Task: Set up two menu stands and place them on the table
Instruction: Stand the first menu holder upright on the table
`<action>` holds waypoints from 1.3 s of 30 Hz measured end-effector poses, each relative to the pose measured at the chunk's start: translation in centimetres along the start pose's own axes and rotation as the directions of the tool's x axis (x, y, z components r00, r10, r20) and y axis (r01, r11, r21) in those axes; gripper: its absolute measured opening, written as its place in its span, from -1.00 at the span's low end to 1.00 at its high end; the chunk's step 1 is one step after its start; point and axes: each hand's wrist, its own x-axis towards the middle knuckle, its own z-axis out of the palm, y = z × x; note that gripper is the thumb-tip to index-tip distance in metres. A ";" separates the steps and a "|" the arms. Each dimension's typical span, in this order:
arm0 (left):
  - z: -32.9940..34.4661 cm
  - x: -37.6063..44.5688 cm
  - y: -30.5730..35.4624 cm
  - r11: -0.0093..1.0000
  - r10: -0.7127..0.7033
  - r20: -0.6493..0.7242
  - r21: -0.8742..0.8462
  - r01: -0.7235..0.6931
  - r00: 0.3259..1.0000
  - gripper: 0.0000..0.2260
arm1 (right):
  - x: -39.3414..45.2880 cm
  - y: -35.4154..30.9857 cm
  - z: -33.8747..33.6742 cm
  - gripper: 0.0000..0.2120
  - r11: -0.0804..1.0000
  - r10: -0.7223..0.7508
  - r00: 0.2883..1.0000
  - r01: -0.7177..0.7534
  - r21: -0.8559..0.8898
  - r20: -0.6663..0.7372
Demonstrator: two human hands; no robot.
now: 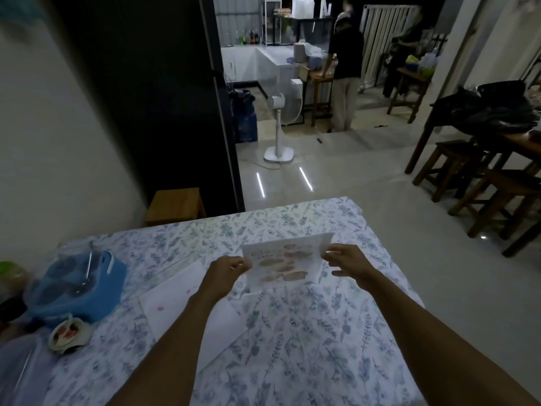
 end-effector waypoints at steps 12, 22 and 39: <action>0.3 6.3 0.4 0.981 -0.135 -0.167 0.114 0.155 0.977 -0.80 | 8.5 -0.9 1.4 -0.79 0.962 -0.097 0.995 0.090 -0.258 -0.013; 1.3 6.8 0.7 0.967 -0.210 -0.230 0.094 0.236 0.950 -0.82 | 9.1 0.0 1.2 -0.93 0.974 -0.095 0.995 0.100 -0.202 0.035; -1.1 1.7 -0.5 0.938 -0.238 -0.227 0.197 0.284 0.944 -0.49 | 3.8 0.9 4.1 -0.29 0.957 0.143 0.989 -0.147 -0.250 -0.036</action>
